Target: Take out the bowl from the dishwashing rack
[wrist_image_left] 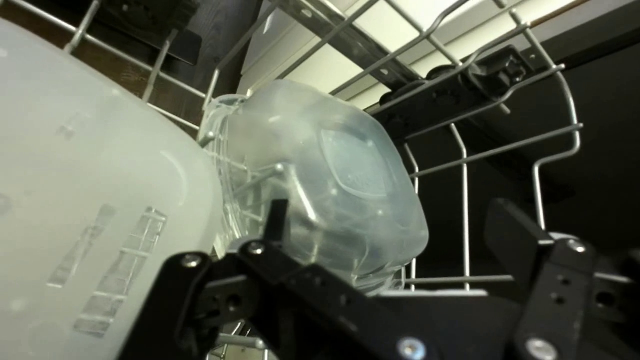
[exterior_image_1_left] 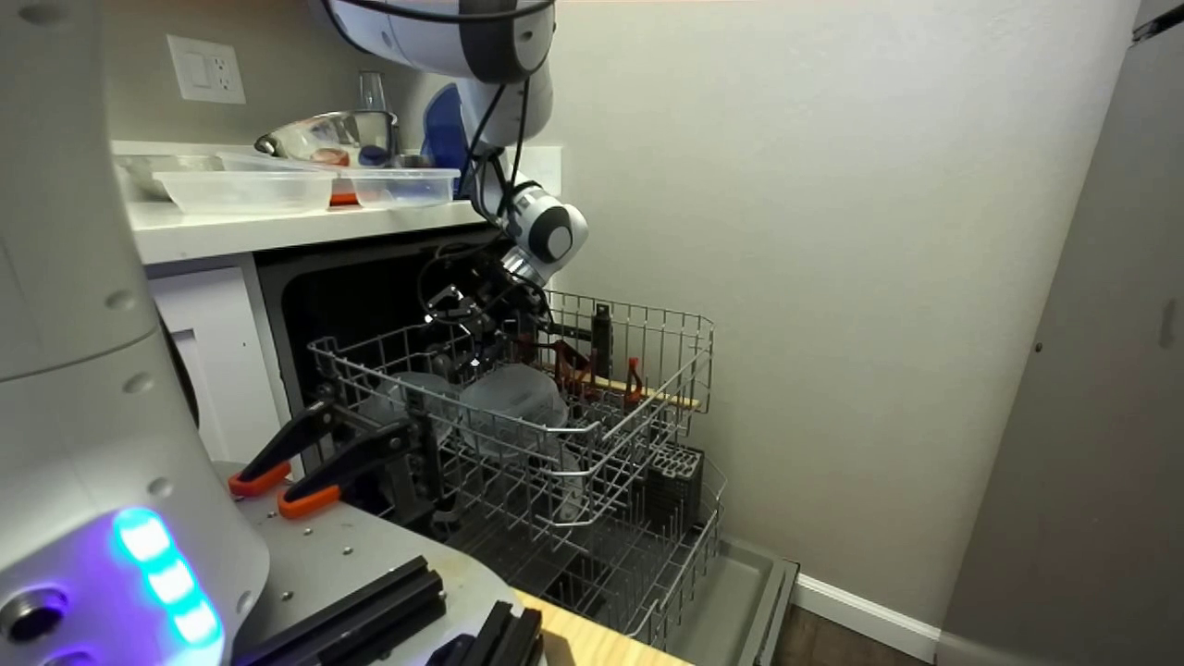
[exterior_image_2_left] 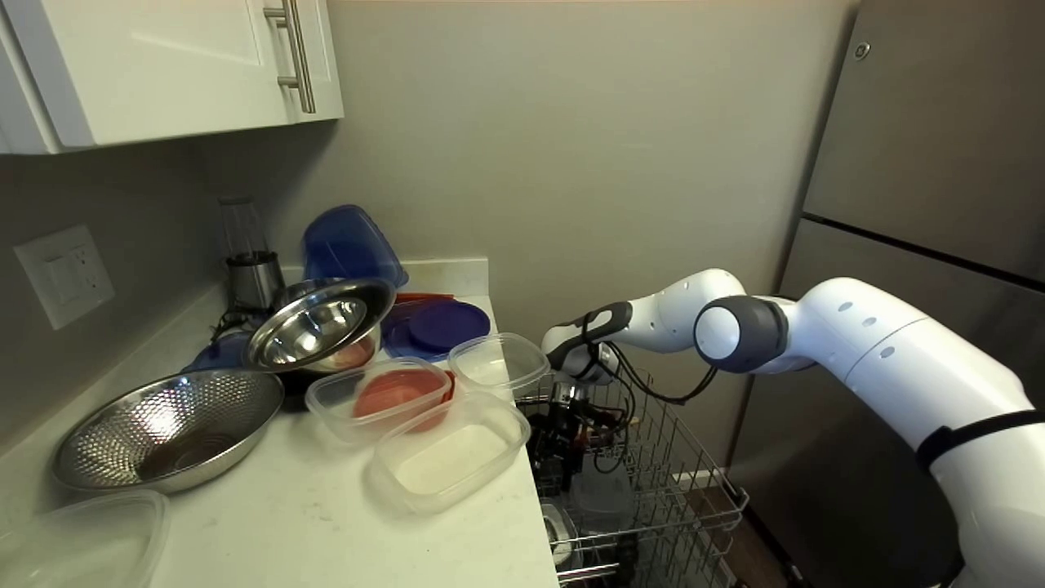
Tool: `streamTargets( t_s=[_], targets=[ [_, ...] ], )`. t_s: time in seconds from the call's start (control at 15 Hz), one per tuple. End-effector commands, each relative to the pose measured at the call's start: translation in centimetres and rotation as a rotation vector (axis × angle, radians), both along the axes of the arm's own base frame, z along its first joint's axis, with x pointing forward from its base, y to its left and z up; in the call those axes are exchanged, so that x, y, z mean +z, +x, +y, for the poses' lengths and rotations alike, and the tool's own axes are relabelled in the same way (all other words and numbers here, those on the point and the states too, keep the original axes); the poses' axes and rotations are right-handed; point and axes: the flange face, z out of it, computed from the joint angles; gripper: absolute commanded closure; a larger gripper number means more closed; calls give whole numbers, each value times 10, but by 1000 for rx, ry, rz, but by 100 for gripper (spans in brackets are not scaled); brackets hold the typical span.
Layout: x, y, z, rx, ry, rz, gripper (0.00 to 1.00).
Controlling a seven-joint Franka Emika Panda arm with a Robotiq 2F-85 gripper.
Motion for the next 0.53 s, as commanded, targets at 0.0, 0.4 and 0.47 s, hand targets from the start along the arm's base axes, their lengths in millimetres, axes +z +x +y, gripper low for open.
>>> streamTargets(
  t_s=[0.0, 0.4, 0.47],
  targets=[
    [1, -1, 8, 101, 4, -14, 0],
    [9, -7, 21, 328, 58, -63, 0],
    [10, -6, 20, 358, 73, -73, 0]
  ],
)
